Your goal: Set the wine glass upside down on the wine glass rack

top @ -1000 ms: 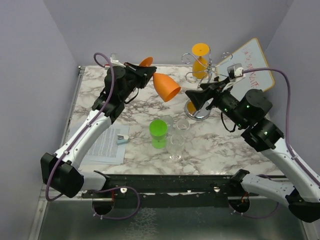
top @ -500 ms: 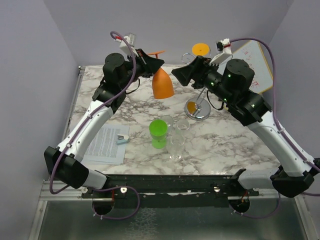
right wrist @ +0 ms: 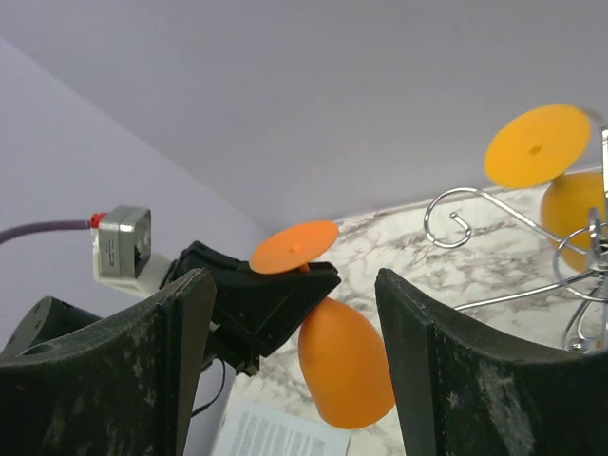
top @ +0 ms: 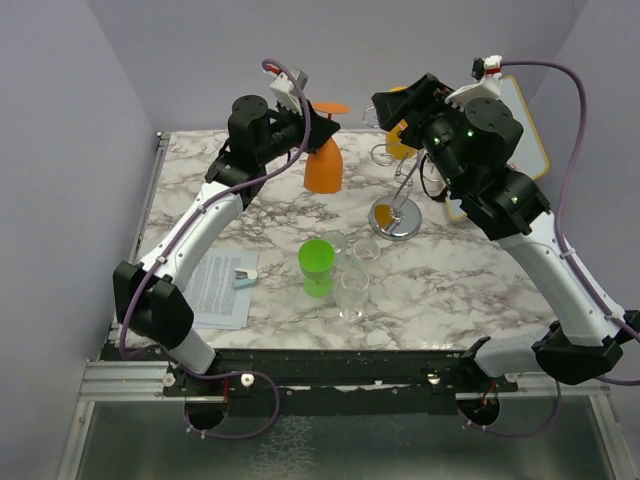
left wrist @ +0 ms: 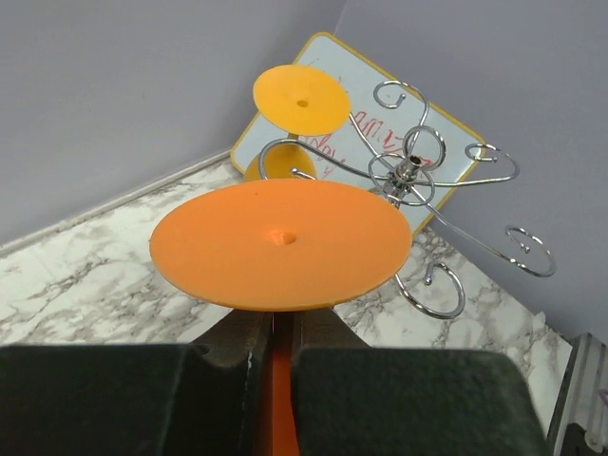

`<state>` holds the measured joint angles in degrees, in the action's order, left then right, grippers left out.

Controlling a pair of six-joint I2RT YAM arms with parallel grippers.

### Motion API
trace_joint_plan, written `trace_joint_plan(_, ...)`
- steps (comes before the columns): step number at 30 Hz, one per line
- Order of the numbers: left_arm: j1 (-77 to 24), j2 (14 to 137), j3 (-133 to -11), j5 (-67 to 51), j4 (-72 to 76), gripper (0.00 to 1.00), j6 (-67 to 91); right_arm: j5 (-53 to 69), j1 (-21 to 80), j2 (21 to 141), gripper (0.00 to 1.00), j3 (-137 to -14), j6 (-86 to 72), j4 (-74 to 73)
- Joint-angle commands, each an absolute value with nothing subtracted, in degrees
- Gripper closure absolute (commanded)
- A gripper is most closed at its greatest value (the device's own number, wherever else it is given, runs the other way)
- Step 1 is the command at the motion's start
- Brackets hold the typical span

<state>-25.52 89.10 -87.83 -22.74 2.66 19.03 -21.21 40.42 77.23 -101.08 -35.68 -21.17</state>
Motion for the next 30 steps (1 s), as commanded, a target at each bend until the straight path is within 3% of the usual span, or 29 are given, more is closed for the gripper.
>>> trace_joint_plan(1,-25.5,93.0,-90.6,-33.0,7.3,1.00,11.6,-32.9,40.4,78.4,0.27,-103.7,-31.9,-22.4)
trace_joint_plan(9,-25.5,101.1,-92.9,-48.0,18.4,1.00,9.6,-36.1,40.2,79.3,0.27,-104.6,-31.3,-24.0)
trace_joint_plan(30,-25.7,114.7,-100.8,-61.0,28.8,1.00,13.6,-38.0,40.1,79.4,0.28,-102.8,-27.4,-22.5)
